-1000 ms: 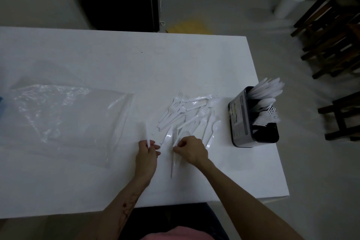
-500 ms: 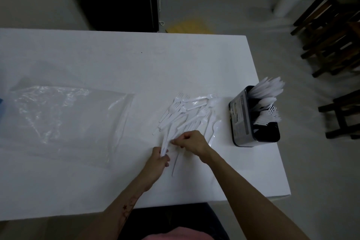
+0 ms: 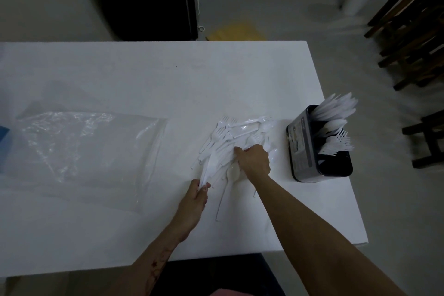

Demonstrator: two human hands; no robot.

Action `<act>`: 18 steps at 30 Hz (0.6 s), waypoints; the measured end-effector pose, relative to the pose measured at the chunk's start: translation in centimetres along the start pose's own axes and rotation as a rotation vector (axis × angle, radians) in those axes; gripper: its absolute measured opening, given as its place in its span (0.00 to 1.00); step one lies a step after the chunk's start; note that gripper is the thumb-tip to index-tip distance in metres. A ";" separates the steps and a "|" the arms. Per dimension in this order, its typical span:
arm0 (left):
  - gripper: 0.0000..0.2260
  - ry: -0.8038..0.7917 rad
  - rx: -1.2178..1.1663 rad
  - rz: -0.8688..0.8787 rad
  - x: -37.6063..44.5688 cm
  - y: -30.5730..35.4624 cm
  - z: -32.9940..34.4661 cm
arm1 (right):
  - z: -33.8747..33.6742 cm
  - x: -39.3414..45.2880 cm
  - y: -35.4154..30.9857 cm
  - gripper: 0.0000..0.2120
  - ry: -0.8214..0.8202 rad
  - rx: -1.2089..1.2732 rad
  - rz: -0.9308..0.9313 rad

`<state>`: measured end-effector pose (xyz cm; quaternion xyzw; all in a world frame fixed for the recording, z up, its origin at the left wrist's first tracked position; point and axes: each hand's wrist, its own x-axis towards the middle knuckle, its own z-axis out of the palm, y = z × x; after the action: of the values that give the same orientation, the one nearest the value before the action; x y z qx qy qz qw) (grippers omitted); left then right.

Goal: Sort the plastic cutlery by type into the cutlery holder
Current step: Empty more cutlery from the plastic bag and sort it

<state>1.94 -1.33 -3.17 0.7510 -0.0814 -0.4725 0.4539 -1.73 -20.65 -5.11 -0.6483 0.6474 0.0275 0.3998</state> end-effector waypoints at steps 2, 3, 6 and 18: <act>0.07 0.020 -0.023 -0.001 0.2 0.1 0.0 | -0.4 0.0 0.0 0.18 -0.033 0.037 0.005; 0.08 0.031 -0.028 -0.003 0.3 0.2 0.0 | -0.5 0.0 0.0 0.18 -0.051 0.055 -0.002; 0.08 0.047 -0.024 -0.005 0.7 0.2 0.2 | -1.3 -0.1 0.5 0.16 -0.067 0.082 -0.034; 0.09 0.060 -0.038 0.011 1.4 0.3 1.4 | -4.1 -0.7 5.7 0.14 0.070 -0.209 -0.107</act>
<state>1.76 -3.13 -4.03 0.7556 -0.0629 -0.4487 0.4731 -8.73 -21.49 -4.65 -0.7205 0.6191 0.0509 0.3082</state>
